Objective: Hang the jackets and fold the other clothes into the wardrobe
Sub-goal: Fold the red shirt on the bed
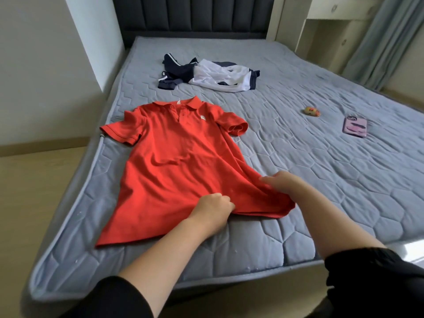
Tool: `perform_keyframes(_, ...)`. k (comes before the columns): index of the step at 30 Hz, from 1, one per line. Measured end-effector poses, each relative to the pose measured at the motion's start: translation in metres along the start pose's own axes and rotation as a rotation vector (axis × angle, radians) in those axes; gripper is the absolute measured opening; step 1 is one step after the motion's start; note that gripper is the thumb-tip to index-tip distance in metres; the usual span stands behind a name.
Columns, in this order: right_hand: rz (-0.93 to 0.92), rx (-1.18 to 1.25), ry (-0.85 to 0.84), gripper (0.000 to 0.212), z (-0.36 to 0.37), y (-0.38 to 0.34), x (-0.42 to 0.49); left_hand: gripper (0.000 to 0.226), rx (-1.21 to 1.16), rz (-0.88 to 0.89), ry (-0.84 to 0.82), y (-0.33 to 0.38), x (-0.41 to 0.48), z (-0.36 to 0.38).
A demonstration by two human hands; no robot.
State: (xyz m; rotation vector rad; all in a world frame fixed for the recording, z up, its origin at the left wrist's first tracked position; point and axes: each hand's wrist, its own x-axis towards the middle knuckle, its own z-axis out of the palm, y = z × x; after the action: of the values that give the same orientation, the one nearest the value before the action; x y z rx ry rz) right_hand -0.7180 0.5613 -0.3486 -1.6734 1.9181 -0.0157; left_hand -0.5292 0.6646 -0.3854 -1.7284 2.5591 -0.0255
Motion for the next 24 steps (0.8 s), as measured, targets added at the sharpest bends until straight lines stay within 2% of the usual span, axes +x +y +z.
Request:
perform_keyframes(4,0.068,0.106,0.068,0.039,-0.004,-0.001,-0.001,0.036,-0.104,0.005,0.026,-0.005,0.001,-0.005)
perform_keyframes(6,0.088,0.239,0.025,0.029,-0.014,0.006,0.000,0.034,-0.164,0.010,0.027,-0.005,0.001,-0.007)
perform_keyframes(8,0.122,0.102,-0.103,0.020,-0.013,0.012,-0.008,0.034,-0.243,0.003,-0.042,-0.004,0.000,-0.010)
perform_keyframes(10,0.137,-0.124,-0.187,0.028,-0.002,0.017,-0.016,0.032,-0.339,-0.016,-0.143,-0.002,-0.002,-0.011)
perform_keyframes(13,0.095,-0.293,-0.216,0.031,-0.003,0.015,-0.022,0.028,-0.403,-0.029,-0.201,0.000,-0.003,-0.014)
perform_keyframes(16,0.057,-0.363,-0.101,0.033,-0.022,0.010,-0.024,0.023,-0.416,-0.015,-0.165,0.000,-0.002,-0.022)
perform_keyframes(19,-0.026,-0.327,0.170,0.004,-0.032,0.010,-0.027,0.022,-0.478,-0.021,-0.146,-0.003,-0.001,-0.021)
perform_keyframes(20,-0.023,-0.372,0.179,0.013,-0.029,0.011,-0.028,0.022,-0.499,-0.022,-0.172,-0.004,-0.002,-0.020)
perform_keyframes(22,0.038,-0.531,0.056,0.050,-0.015,0.011,-0.031,0.024,-0.524,-0.014,-0.247,-0.005,-0.004,-0.017)
perform_keyframes(24,0.032,-0.662,0.053,0.061,0.003,0.008,-0.034,0.022,-0.604,-0.024,-0.282,-0.007,-0.008,-0.015)
